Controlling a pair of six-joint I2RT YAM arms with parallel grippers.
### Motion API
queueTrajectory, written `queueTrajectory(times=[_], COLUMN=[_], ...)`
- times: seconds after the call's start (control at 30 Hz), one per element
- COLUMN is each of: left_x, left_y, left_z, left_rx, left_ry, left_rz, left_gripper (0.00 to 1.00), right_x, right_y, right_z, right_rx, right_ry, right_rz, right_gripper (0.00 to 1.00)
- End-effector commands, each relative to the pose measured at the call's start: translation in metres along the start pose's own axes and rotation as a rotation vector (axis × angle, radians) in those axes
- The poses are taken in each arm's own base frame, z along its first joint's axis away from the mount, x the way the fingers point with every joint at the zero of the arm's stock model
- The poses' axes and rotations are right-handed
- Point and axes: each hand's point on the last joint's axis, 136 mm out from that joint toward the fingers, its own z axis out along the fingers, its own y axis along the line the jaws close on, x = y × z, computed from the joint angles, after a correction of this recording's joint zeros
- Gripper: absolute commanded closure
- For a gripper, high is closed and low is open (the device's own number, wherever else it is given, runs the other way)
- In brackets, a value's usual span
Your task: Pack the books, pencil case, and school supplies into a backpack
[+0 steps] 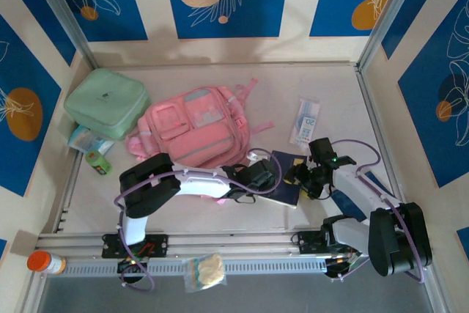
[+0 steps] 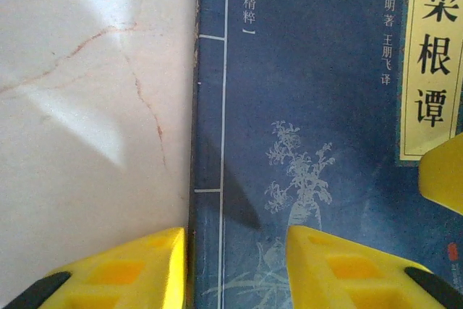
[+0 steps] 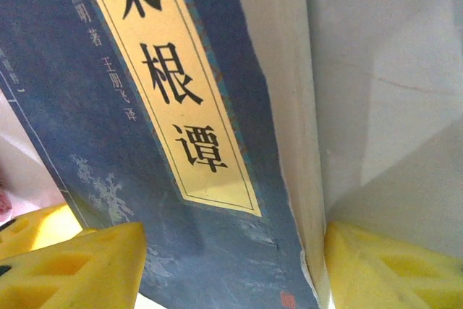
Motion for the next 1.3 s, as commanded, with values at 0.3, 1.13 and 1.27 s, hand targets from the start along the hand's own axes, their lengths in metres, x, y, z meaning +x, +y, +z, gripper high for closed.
queueTrajectory(times=[0.3, 1.13, 1.27], left_x=[0.013, 0.016, 0.017], left_y=[0.004, 0.018, 0.014], left_z=[0.012, 0.011, 0.013], left_rx=[0.015, -0.031, -0.014], left_ry=[0.025, 0.030, 0.037], left_rz=[-0.016, -0.007, -0.006], left_gripper=[0.62, 0.61, 0.61], right_x=[0.008, 0.008, 0.010], right_y=[0.040, 0.025, 0.032], right_z=[-0.029, -0.050, -0.049], right_rx=[-0.149, -0.018, -0.048], right_ry=[-0.010, -0.016, 0.002], right_rz=[-0.146, -0.135, -0.138], right_gripper=[0.41, 0.67, 0.73])
